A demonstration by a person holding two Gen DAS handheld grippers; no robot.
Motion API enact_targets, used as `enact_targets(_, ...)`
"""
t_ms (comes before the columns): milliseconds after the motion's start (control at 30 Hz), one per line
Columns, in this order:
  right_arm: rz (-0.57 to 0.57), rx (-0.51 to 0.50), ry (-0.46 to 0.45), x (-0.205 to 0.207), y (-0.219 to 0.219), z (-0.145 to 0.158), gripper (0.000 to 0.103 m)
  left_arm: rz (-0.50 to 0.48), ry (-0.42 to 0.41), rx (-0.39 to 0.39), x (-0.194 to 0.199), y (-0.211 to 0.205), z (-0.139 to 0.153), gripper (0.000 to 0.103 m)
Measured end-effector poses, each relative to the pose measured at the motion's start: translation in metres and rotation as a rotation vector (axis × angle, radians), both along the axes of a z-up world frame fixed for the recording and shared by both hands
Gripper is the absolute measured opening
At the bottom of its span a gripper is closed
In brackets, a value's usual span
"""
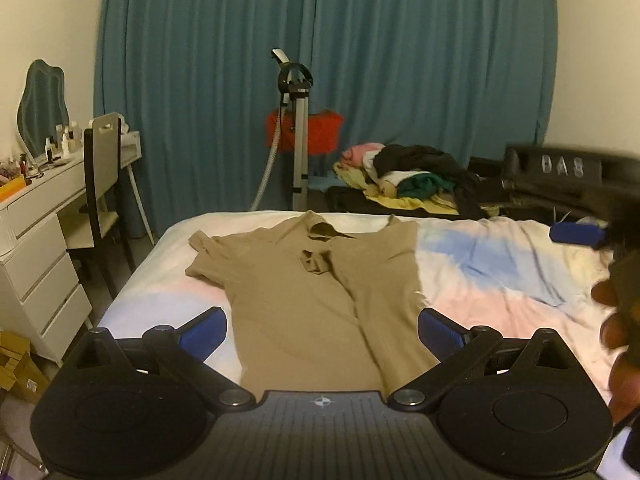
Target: Fold clothes
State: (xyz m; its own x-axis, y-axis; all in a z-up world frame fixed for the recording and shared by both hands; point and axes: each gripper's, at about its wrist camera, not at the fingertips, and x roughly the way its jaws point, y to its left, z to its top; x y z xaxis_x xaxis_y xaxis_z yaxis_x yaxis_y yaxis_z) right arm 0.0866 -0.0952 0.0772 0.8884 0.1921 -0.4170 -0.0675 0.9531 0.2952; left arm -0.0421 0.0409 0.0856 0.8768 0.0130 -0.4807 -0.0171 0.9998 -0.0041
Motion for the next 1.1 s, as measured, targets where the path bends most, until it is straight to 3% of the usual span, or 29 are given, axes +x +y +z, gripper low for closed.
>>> enact_targets(200,0.012,0.007,-0.025,0.039,0.007,-0.045,0.094,0.031,-0.048,0.063,0.034,0.018,-0.042,0.102)
enact_targets(400,0.021,0.017,-0.054,0.089,0.013,-0.097,0.094,0.009,-0.043,-0.019,0.061,0.033,-0.082,0.102)
enact_targets(533,0.1,-0.031,-0.046,0.141,0.044,-0.122,0.094,0.003,-0.028,-0.057,0.077,0.043,-0.103,0.102)
enact_targets(667,0.333,-0.091,-0.007,0.204,0.103,-0.15,0.093,0.018,-0.05,-0.014,0.097,0.057,-0.114,0.102)
enact_targets(800,0.485,-0.119,0.007,0.251,0.166,-0.174,0.093,0.108,-0.076,-0.012,0.119,0.09,-0.13,0.102)
enact_targets(967,0.707,-0.153,0.014,0.288,0.247,-0.203,0.093,0.255,-0.08,-0.132,0.137,0.142,-0.142,0.1)
enact_targets(1100,0.827,-0.258,0.015,0.293,0.301,-0.227,0.093,0.365,-0.128,-0.247,0.141,0.174,-0.148,0.1)
